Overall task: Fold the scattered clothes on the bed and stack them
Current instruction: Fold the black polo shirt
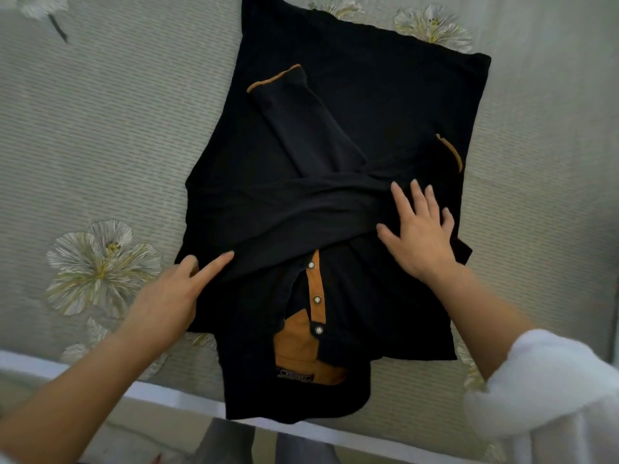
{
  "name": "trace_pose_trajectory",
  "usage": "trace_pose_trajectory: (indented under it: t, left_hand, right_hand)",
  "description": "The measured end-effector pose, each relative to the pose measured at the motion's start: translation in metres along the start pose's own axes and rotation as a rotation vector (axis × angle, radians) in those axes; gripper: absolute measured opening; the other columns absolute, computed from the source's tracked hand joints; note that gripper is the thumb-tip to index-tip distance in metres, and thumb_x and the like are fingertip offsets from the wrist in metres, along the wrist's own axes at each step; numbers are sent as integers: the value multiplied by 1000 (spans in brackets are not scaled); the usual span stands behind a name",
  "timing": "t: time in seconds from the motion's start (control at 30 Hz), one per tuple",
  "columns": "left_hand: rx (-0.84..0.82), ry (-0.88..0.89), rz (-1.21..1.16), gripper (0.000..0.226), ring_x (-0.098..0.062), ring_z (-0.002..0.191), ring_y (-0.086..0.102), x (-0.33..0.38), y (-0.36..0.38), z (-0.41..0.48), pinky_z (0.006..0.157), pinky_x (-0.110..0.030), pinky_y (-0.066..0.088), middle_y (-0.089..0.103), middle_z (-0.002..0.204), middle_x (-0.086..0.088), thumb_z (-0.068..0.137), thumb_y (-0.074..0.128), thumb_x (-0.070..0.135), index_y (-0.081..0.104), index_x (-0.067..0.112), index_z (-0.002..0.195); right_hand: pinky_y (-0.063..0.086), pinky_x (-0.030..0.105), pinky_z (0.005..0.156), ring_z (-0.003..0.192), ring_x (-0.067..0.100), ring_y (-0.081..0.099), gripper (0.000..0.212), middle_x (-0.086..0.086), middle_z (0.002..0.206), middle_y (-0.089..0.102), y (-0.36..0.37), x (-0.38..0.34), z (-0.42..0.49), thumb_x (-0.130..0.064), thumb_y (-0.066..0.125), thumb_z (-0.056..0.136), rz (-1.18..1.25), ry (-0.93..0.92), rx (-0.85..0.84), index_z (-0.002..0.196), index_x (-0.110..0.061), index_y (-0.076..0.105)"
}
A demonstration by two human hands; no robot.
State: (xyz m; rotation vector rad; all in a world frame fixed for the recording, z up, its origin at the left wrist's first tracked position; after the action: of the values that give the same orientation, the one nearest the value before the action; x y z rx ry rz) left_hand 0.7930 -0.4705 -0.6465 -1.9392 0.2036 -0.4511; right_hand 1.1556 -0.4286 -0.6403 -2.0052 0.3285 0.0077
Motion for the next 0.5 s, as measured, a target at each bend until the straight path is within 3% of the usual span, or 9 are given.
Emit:
trace_pose_trajectory:
  t: [0.07,0.2,0.3,0.4,0.5]
  left_hand:
    - [7,43,-16,101,-11,52,29,-7,4,-13,37,-13,11,31,77,3,53,75,-17,41,26,139]
    - [23,101,17,94,-19,56,40,-17,10,-28,34,-28,38,41,79,-5,53,75,-16,46,19,136]
    - [76,213,125,85,-33,91,53,-12,10,-38,67,-46,51,52,109,-16,59,72,-6,46,15,137]
    - [-16,379,211,73,-32,133,35,-7,16,-55,102,-45,30,37,147,-15,70,43,18,41,18,143]
    - [-90,419,224,80,-30,145,17,-4,20,-60,114,-46,16,19,157,-13,69,40,33,32,20,148]
  right_hand:
    - [8,48,118,149,21,-2,68,4,162,6,8,-1,-28,-43,46,95,3,-87,99,153,-32,13]
    - [21,45,117,147,22,16,57,5,158,24,56,2,-104,-43,35,92,-146,-357,-14,148,-36,29]
    - [22,42,113,145,22,23,54,6,155,32,92,6,-164,-36,35,92,-181,-396,-47,146,-32,36]
    - [21,44,112,147,23,15,65,7,157,28,115,6,-206,-29,38,87,-183,-368,-48,151,-29,25]
    - [18,47,114,148,24,13,72,5,159,20,113,3,-212,-35,43,84,-169,-313,-33,153,-29,20]
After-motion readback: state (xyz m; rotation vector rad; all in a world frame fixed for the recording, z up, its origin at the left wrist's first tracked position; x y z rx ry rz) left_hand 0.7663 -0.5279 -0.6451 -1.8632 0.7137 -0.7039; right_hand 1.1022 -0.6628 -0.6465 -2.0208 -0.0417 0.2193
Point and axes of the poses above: each hand's wrist, its own z-axis towards the middle knuckle, its own y-axis out of the palm, x = y × z, the point moved 1 cm from there along z, towards the middle knuckle
